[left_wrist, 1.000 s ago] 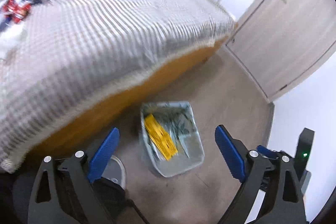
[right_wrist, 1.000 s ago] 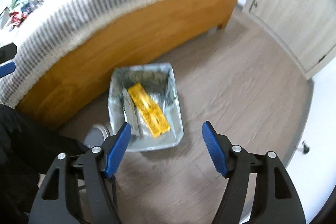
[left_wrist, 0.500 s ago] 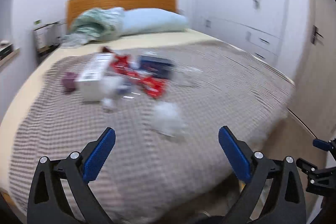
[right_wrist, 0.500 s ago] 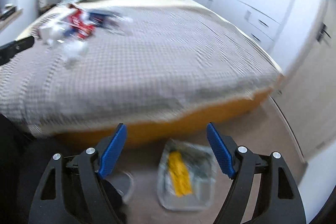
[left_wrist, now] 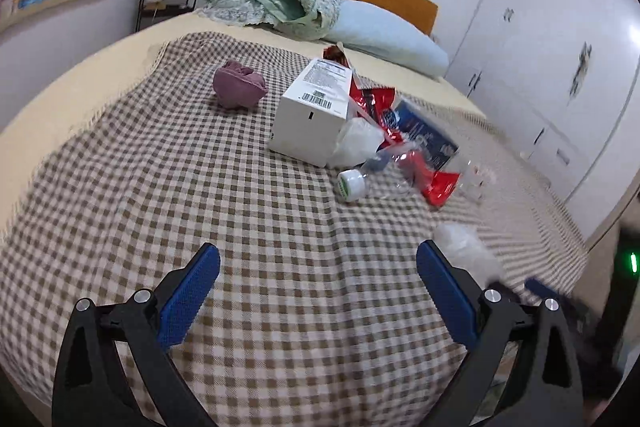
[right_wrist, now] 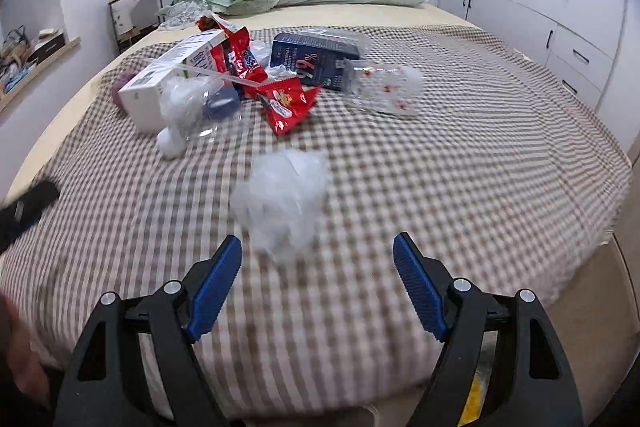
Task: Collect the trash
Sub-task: 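Grasp the white plastic bag with right tool while left tool grasps clear cup, then carry the plastic bag and clear cup with both tools to the bin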
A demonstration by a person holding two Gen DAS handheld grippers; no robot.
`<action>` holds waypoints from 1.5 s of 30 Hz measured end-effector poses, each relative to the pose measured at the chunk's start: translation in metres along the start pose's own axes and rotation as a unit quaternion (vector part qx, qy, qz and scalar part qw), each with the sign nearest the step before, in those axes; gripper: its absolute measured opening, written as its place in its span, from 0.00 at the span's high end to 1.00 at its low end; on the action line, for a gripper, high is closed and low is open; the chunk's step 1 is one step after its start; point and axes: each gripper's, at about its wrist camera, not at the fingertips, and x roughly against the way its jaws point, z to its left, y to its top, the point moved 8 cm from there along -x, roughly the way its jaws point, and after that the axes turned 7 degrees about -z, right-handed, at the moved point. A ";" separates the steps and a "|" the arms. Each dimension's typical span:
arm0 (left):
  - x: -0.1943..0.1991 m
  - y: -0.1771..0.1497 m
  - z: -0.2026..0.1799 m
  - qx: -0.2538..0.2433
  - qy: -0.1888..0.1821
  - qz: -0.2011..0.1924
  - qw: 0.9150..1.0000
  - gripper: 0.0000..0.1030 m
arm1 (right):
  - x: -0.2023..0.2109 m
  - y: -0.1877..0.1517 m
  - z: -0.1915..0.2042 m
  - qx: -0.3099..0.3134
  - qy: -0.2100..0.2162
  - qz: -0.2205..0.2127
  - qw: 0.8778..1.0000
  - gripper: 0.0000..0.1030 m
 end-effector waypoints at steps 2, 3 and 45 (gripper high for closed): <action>-0.004 -0.004 -0.004 -0.015 -0.004 0.007 1.000 0.08 | -0.015 0.005 0.006 -0.016 0.009 0.005 1.000 0.27; -0.004 -0.004 -0.006 -0.018 -0.006 0.008 1.000 0.08 | -0.024 0.005 0.009 -0.026 0.021 0.011 0.999 0.38; -0.011 0.015 -0.001 -0.057 0.089 0.095 0.990 1.00 | -0.003 0.010 -0.004 -0.069 0.127 -0.014 0.989 0.96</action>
